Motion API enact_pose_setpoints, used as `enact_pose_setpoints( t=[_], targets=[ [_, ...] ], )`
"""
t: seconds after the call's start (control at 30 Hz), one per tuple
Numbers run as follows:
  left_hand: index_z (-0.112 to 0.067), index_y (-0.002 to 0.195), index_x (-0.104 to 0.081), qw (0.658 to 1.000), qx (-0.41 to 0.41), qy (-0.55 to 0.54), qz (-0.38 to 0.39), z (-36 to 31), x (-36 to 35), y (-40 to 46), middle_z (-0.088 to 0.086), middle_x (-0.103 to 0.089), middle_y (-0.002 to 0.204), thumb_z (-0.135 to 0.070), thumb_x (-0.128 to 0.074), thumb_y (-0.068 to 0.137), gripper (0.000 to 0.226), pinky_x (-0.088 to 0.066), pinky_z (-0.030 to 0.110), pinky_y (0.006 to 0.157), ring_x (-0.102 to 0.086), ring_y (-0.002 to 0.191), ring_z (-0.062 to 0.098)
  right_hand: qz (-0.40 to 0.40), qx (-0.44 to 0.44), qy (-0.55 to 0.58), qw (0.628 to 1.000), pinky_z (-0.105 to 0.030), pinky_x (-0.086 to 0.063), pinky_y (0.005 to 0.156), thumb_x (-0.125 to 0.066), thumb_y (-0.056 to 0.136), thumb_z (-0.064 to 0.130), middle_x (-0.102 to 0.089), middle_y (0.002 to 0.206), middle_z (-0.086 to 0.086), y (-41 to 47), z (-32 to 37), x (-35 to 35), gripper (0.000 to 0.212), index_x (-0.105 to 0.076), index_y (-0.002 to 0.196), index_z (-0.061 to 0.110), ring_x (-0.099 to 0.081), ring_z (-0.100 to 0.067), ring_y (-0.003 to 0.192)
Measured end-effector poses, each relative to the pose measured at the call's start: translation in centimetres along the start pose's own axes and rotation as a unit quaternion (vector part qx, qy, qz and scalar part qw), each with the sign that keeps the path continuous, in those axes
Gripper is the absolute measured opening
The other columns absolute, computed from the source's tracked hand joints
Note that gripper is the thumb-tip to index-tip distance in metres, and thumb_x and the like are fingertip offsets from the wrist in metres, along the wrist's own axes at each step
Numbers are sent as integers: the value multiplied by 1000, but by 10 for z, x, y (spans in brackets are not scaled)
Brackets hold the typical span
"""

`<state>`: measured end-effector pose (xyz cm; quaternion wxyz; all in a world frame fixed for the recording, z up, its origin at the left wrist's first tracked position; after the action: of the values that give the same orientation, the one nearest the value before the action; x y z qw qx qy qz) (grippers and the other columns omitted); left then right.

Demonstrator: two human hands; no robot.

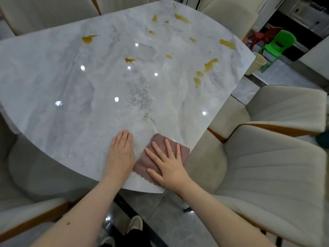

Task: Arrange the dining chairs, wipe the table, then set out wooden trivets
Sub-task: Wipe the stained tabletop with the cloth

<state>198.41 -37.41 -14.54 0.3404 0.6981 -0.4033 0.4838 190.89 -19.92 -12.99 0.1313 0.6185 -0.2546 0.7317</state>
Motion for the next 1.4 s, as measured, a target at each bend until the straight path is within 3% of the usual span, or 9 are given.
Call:
enact_pose_setpoints(
  t=[0.1,0.3,0.4,0.8,0.97,1.03,1.1,1.23,1.4],
  targets=[
    [5,135,-45,1000,-5,-10,-4,3,-1,-1,20,-44,141,-21,-21,94,54,-23,40,114,-39,133,33,32,74,-23,997,-57,16,113,-28,93,64,4,158,17,-6,-39,9,63,-4,149,48,18,-26,146],
    [6,134,-46,999,0,-36,-15,4,-4,-1,21,-45,140,-19,-22,93,53,-18,36,114,-41,132,33,-10,-172,49,984,-60,13,113,-25,92,65,6,160,15,60,-71,24,64,-4,150,45,17,-27,146],
    [6,132,-48,999,-7,-44,-20,5,-5,-1,21,-47,138,-18,-25,93,51,-23,37,114,-43,131,34,-17,-209,59,976,-61,13,112,-21,96,60,8,160,11,95,-46,24,62,-2,152,40,17,-30,146],
    [3,140,-39,994,10,-112,15,-1,8,2,17,-33,149,-14,-36,99,44,-10,35,119,-23,142,27,-61,-16,68,996,-38,8,119,-15,97,43,-2,158,10,18,22,-8,57,-18,152,29,4,-13,147],
    [1,127,-54,982,50,-182,18,-29,20,-4,17,-51,135,-12,-42,97,35,-32,34,107,-46,126,29,-55,22,220,974,-17,-12,116,-34,100,28,-38,151,-4,-12,16,10,44,-49,139,13,-29,-16,142],
    [-2,121,-59,974,81,-211,22,-39,25,-5,15,-59,123,-12,-42,96,32,-39,33,96,-53,114,28,-52,-46,318,946,-5,-30,102,-42,101,18,-56,135,-2,-19,13,32,34,-57,131,16,-53,-16,123],
    [-5,117,-61,963,98,-245,55,-51,32,-5,12,-61,120,-12,-41,96,30,-41,32,92,-55,110,26,-76,-160,412,894,-13,-52,71,-40,102,22,-65,110,3,-33,9,55,31,-52,130,26,-66,-16,82],
    [-4,115,-60,939,67,-313,129,-91,44,-6,13,-62,117,-14,-38,99,29,-40,27,84,-56,107,27,-125,-300,605,727,-23,-41,42,-36,102,37,-54,64,-1,-66,-2,79,34,-46,123,12,-55,-13,50],
    [1,106,-59,915,36,-352,196,-163,56,-9,17,-62,109,-23,-33,102,36,-42,33,82,-56,103,33,-210,-298,727,582,-29,-52,66,-40,102,34,-69,101,-14,-113,-23,97,33,-60,116,12,-66,-25,91]
  ],
)
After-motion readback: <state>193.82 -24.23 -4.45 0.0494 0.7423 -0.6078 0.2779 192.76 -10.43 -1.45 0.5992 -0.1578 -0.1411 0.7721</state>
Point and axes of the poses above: each hand's wrist, its own y-axis towards the middle knuckle, its own x-axis out of the back of the hand, z = x × y, the point moved 1 cm from there along y, towards the middle knuckle
